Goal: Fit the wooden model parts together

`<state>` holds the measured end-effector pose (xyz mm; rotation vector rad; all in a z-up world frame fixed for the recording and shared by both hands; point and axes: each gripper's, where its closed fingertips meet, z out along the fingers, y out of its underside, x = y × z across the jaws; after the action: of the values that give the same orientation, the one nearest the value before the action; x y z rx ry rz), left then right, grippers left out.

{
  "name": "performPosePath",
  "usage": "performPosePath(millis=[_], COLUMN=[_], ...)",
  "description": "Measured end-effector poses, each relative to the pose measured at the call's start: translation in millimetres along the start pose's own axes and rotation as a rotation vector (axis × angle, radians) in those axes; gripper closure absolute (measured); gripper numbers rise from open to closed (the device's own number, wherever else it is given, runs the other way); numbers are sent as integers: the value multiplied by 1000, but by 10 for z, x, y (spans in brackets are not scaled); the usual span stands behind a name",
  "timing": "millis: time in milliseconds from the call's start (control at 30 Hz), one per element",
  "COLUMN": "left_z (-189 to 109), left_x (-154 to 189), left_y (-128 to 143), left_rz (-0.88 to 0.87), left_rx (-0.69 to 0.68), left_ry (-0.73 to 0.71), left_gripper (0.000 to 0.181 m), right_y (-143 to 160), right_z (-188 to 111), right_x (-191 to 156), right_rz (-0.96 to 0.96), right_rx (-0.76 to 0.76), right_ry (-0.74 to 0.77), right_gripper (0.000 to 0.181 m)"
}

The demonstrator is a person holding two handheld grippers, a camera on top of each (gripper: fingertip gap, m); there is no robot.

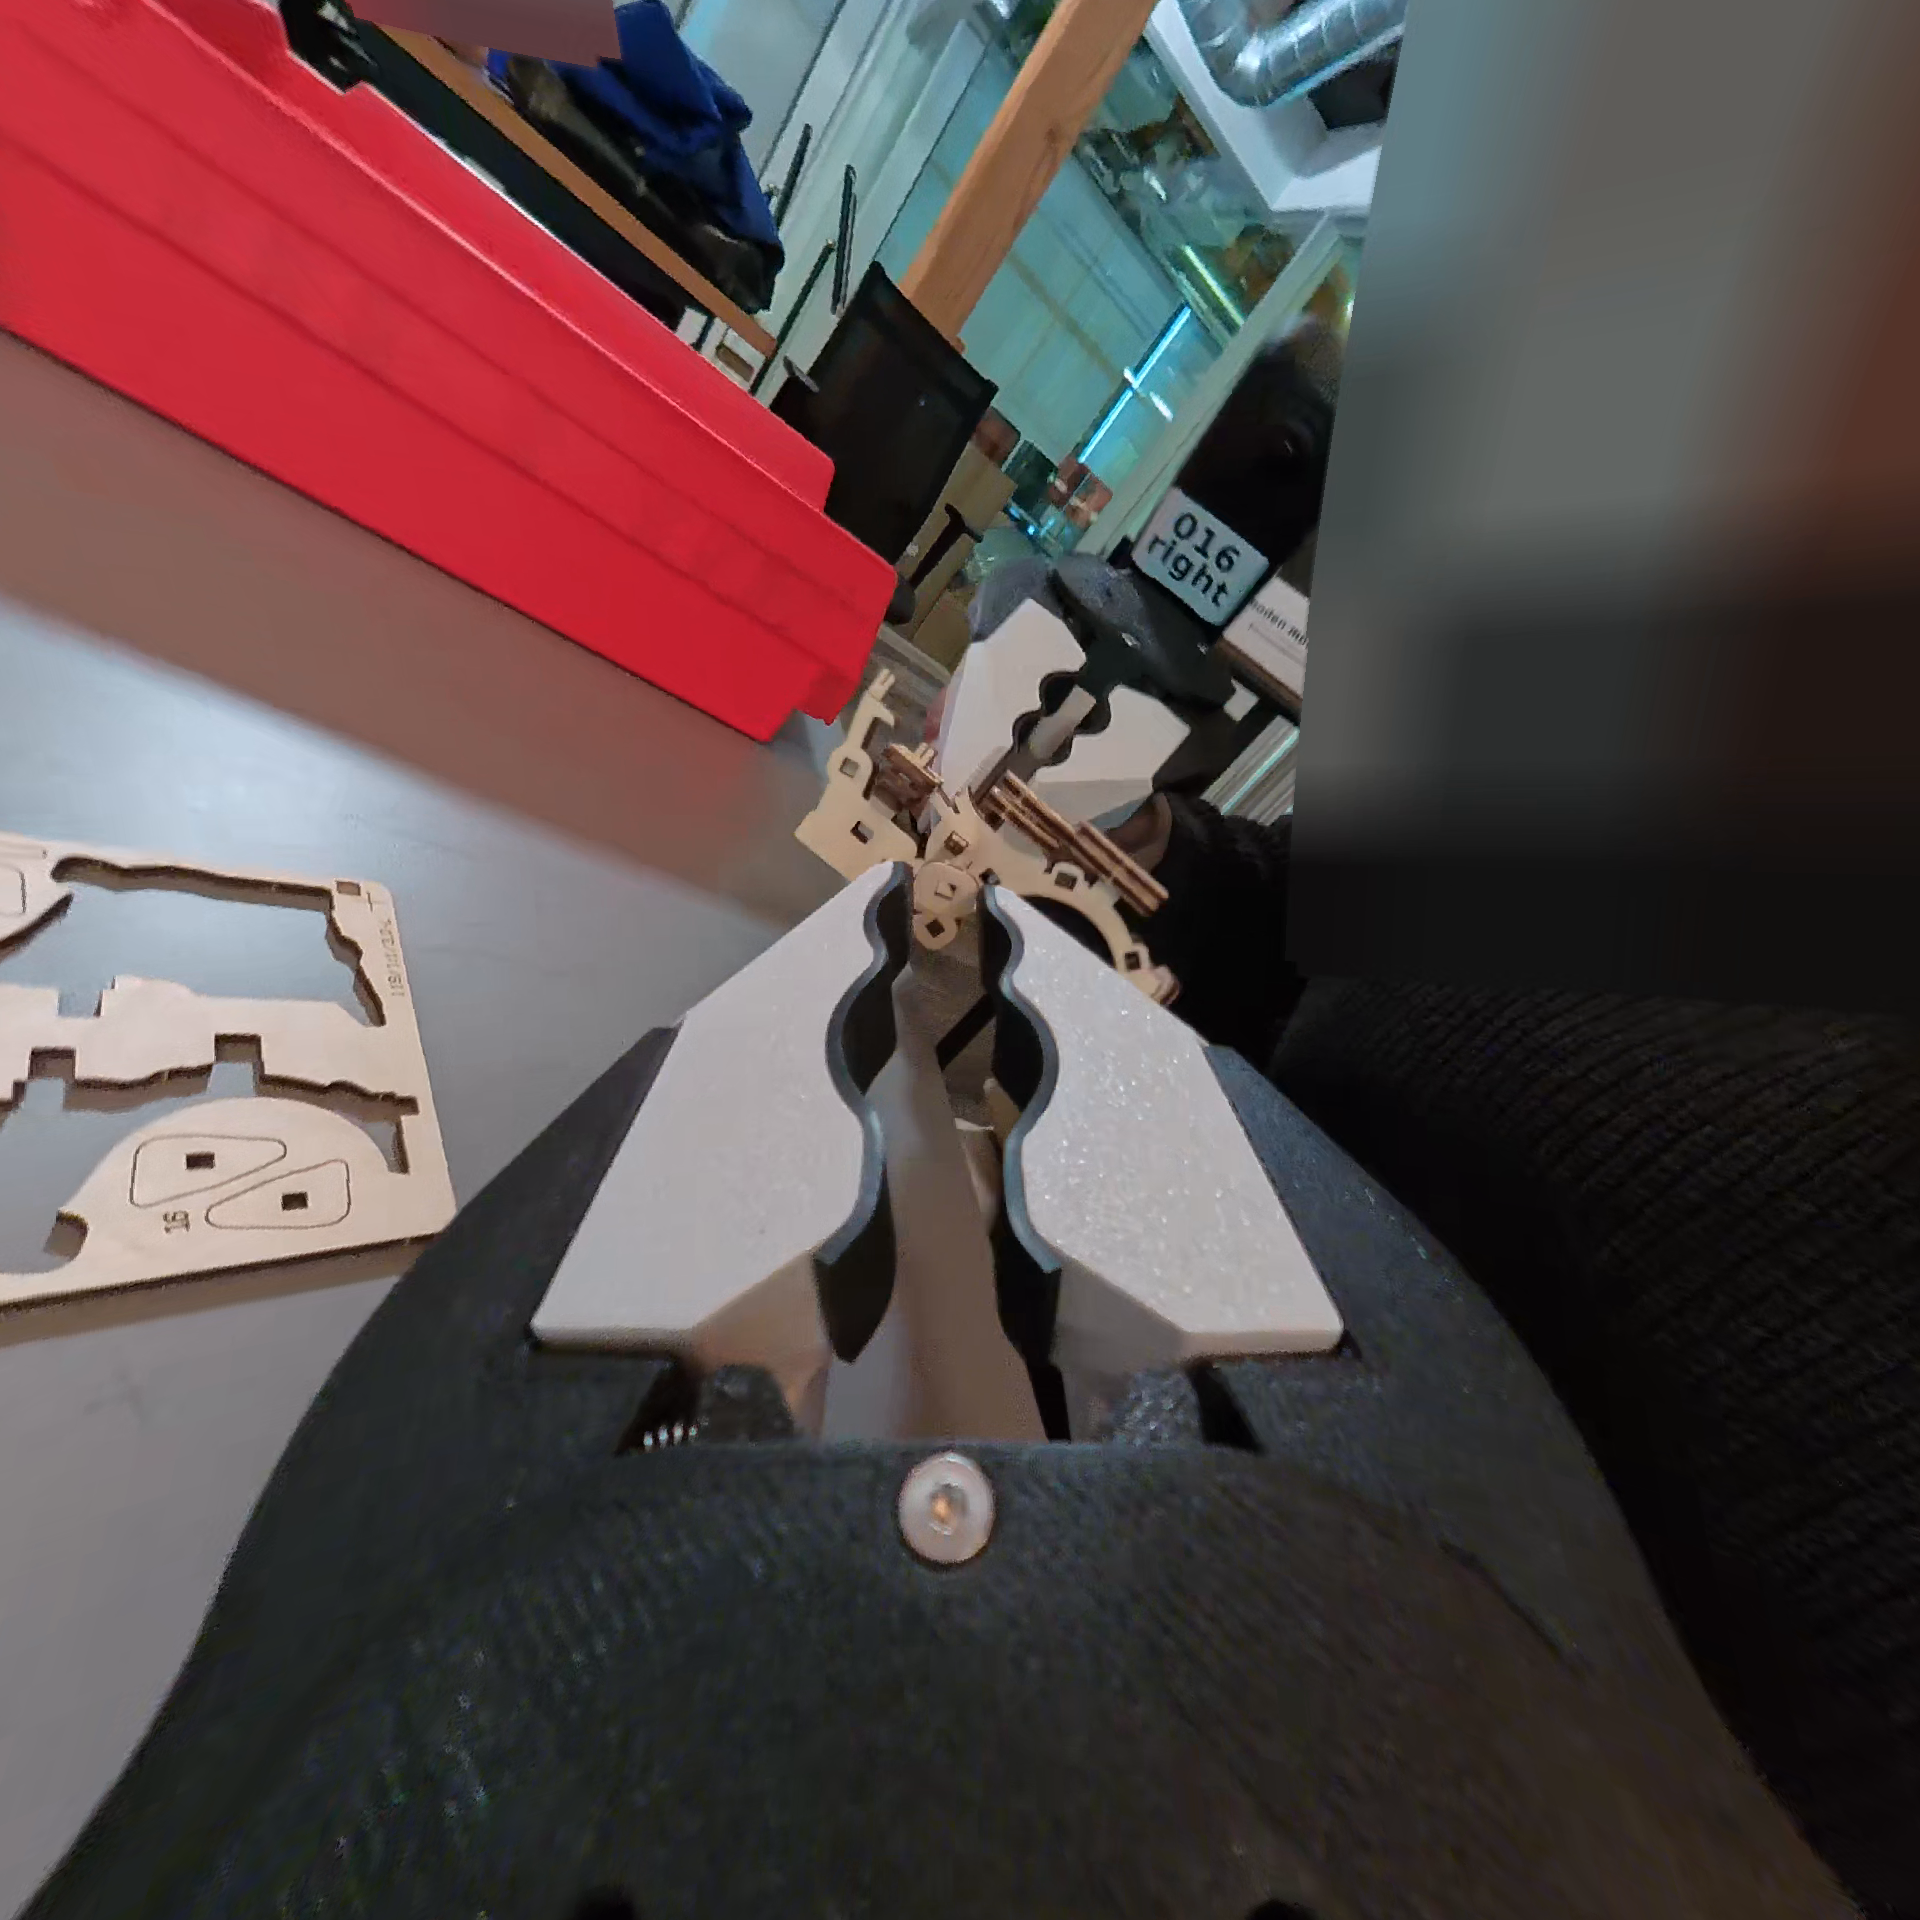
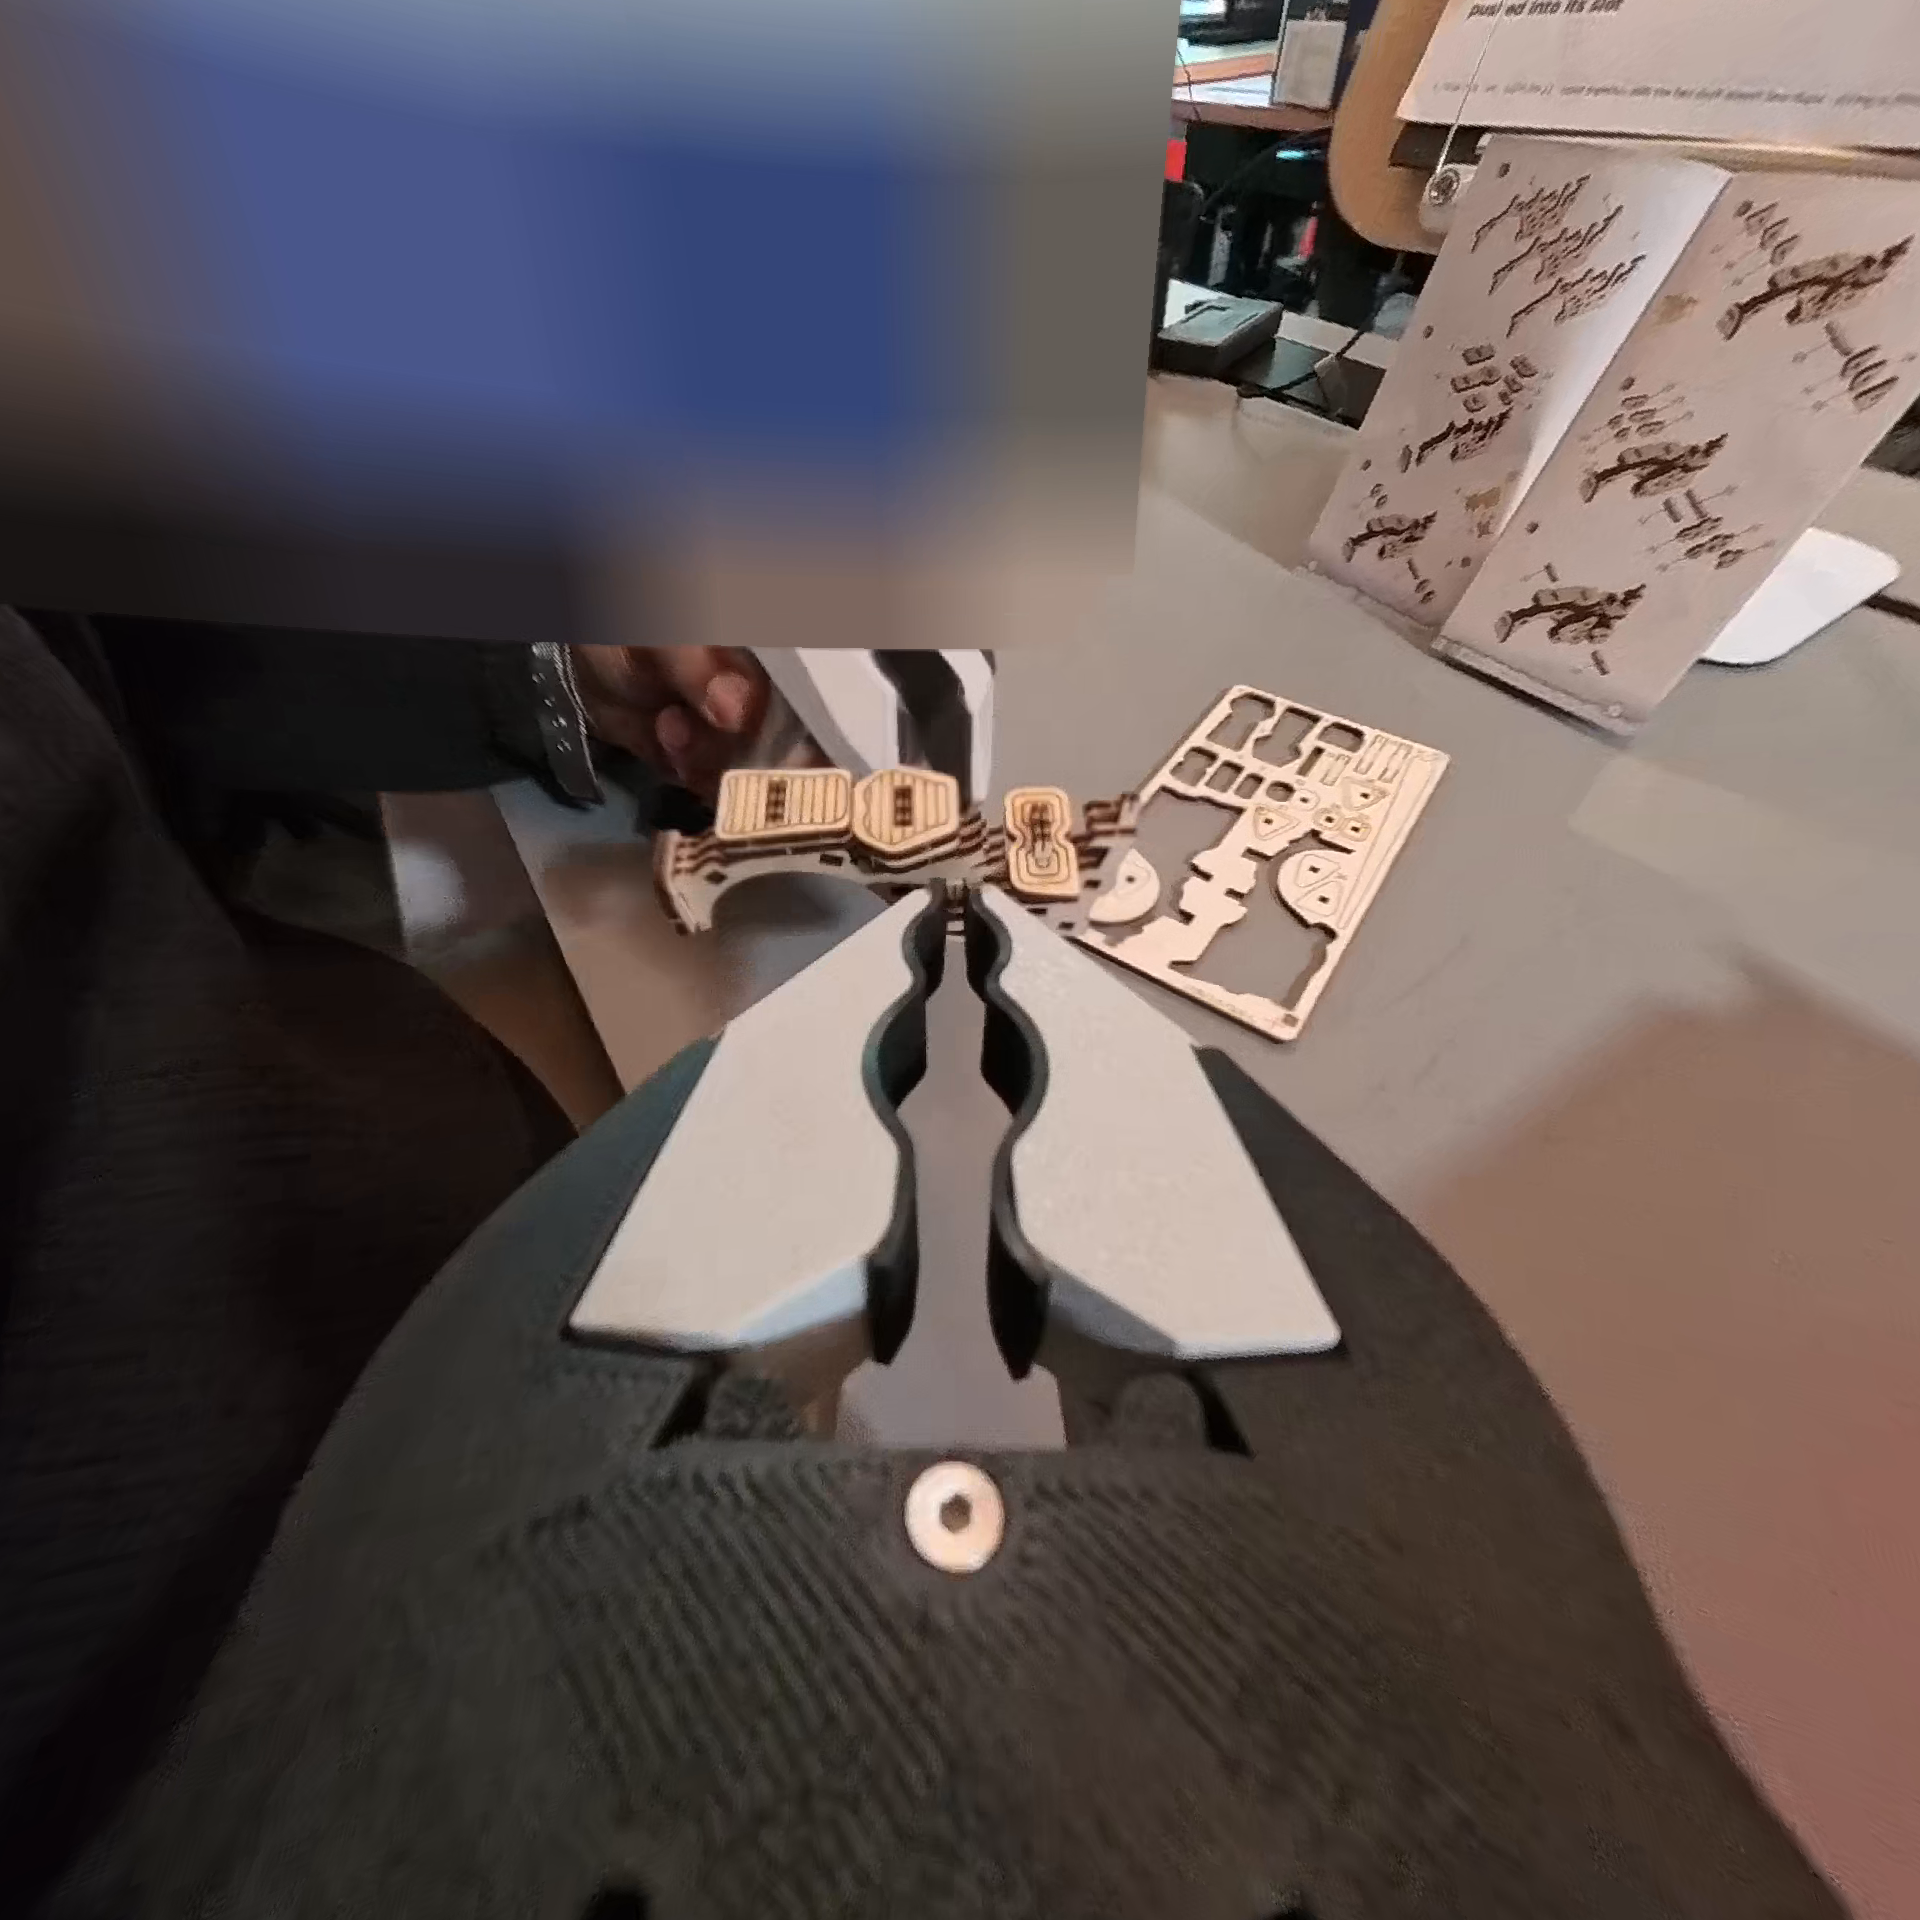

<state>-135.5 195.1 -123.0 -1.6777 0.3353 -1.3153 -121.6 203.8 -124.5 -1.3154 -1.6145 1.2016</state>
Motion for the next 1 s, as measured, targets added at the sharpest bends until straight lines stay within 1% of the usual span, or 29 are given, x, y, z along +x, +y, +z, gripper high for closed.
performPosePath(millis=[100,200,300,433,1000], left_z=[24,28,15,21,31], left_x=[48,77,90,102,118], left_y=[21,3,-20,8,48], left_rz=[76,124,137,162,212], left_rx=[-19,-12,0,-17,-46], left_ry=[-7,-16,-15,-17,-26], left_gripper=[171,171,171,171,171], right_y=[-30,-28,-12,-14,9], right_z=[-14,-14,5,20,28], right_x=[-18,-36,-69,-97,-123], right_rz=[54,57,35,15,14], right_rx=[30,31,19,16,4], right_ry=[-40,-55,-63,-66,-81], right_gripper=[180,180,180,179,180])
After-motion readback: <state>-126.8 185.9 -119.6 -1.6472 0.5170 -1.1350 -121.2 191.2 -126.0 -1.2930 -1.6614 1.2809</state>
